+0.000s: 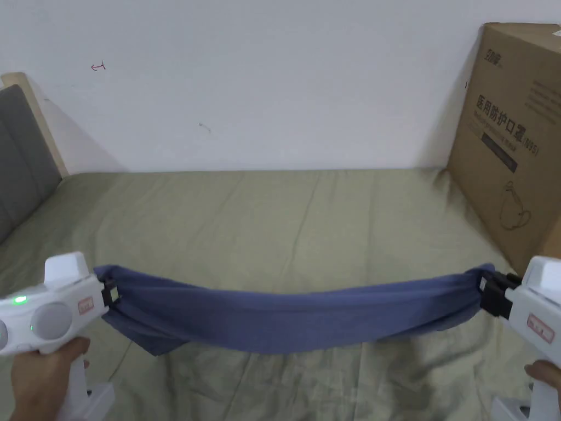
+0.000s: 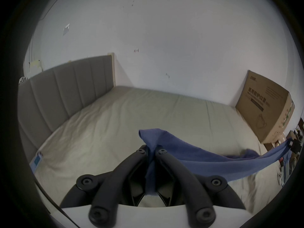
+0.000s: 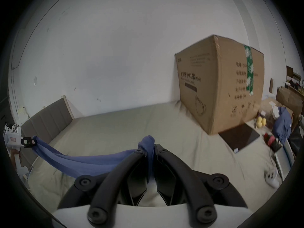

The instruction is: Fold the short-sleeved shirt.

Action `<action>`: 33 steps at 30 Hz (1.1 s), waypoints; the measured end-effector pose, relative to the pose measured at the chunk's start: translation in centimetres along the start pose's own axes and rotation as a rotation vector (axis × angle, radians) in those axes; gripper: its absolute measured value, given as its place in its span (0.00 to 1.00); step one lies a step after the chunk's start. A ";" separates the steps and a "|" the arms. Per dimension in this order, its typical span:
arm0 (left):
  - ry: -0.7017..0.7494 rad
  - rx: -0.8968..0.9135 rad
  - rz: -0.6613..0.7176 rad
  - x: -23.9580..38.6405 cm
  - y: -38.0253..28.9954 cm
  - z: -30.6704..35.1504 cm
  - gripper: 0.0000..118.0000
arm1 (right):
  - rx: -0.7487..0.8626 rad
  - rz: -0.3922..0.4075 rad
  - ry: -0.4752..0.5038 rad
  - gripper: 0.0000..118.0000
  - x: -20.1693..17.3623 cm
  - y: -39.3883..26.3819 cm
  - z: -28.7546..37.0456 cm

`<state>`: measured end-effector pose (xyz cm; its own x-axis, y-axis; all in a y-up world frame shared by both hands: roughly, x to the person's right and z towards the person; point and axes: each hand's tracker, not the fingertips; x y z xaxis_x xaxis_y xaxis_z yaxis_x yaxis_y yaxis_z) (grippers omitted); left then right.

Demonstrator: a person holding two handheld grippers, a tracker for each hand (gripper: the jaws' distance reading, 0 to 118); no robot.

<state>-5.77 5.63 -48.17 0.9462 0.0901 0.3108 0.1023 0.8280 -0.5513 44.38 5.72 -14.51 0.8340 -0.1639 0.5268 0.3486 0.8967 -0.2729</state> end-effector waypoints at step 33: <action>0.114 -0.402 -0.038 -7.4 -25.9 11.0 0.06 | -0.506 -0.114 -0.200 0.10 -0.3 -25.7 14.0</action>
<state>-18.75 -10.40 -27.67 0.9651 -0.0172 0.2614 0.2281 0.5458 -0.8062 29.15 -11.55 3.66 0.6987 -0.1233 0.7047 0.6352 0.5602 -0.5317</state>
